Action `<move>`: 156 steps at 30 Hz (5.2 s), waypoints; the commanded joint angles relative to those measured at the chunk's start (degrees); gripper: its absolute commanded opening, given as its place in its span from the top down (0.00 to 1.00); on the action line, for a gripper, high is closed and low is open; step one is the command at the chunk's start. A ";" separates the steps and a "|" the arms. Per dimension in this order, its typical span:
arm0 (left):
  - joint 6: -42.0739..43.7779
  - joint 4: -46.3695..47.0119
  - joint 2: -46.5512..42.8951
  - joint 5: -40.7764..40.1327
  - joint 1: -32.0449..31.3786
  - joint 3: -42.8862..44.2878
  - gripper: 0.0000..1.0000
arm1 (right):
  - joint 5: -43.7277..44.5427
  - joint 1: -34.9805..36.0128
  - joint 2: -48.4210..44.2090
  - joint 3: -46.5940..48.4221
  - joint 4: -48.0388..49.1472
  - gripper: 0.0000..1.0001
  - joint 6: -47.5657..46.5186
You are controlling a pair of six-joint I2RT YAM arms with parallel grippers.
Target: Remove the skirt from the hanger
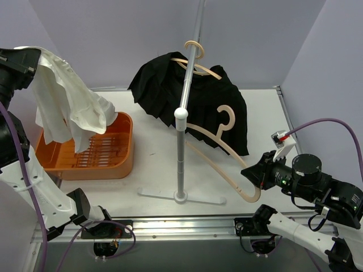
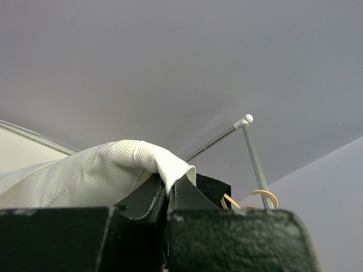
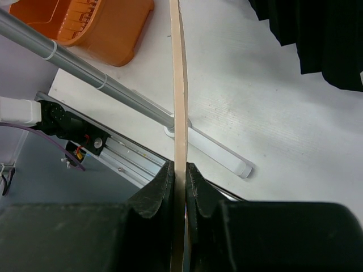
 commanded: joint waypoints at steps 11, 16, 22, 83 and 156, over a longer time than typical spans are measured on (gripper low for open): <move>7.39 -4.26 -4.62 -1.51 0.32 -2.06 0.98 | -1.01 0.28 3.78 1.08 3.36 1.00 -1.83; 9.16 -5.25 -7.17 -6.86 -1.97 -12.68 0.98 | -0.74 0.37 5.54 3.10 3.36 1.00 -1.48; 7.14 -0.77 -5.77 -3.54 -2.32 -28.25 0.98 | -1.36 0.37 7.47 5.65 5.20 1.00 -0.95; -9.74 10.93 -3.83 -10.13 -11.72 -82.58 0.22 | 4.18 0.37 21.88 27.88 2.92 1.00 -9.56; 18.03 -6.03 -5.42 -21.11 -53.82 -41.53 0.08 | 8.64 0.37 36.64 46.84 -6.99 0.41 -15.36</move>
